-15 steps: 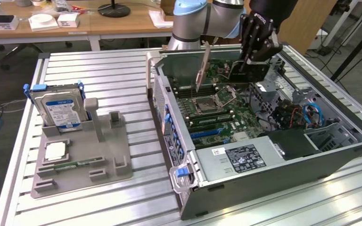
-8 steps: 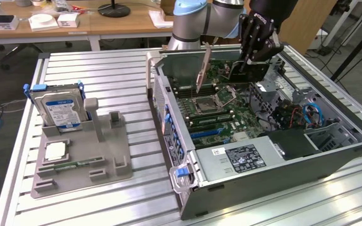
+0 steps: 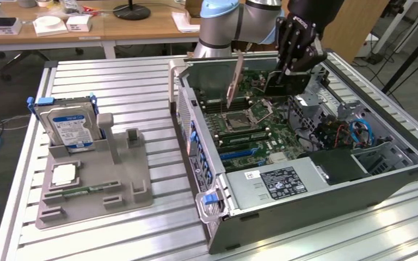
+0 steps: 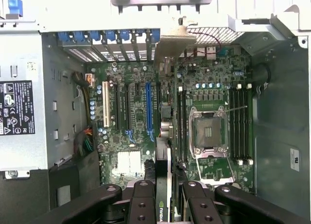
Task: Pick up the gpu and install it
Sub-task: 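Insert the gpu into the slot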
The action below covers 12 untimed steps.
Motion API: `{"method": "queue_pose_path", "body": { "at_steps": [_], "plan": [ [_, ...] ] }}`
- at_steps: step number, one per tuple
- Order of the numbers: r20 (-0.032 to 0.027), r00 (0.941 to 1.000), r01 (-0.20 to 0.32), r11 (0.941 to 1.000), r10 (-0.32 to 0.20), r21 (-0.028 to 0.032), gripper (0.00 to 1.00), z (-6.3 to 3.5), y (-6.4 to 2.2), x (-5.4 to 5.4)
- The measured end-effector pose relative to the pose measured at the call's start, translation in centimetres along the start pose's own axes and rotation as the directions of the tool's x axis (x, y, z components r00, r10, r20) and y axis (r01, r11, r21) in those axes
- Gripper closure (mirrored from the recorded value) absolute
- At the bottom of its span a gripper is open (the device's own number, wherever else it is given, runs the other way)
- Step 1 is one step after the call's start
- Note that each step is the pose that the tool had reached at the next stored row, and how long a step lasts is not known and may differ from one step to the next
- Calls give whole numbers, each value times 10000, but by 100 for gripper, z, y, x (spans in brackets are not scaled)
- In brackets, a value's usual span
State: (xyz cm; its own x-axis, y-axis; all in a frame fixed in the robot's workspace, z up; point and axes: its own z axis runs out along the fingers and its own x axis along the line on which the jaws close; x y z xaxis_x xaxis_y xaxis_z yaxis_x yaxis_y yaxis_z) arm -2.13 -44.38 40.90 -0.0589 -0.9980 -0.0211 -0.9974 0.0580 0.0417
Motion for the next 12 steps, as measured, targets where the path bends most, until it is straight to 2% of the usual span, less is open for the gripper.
{"method": "queue_pose_path", "body": {
  "at_steps": [6, 11, 12],
  "plan": [
    [4, 10000, 8, 10000, -8, 72, 74, 61, -2, 0],
    [5, 10000, 34, 9998, -34, 174, 74, 94, -3, 1],
    [6, 10000, 36, 9998, -36, 175, 74, 94, -4, 1]
  ]
}}
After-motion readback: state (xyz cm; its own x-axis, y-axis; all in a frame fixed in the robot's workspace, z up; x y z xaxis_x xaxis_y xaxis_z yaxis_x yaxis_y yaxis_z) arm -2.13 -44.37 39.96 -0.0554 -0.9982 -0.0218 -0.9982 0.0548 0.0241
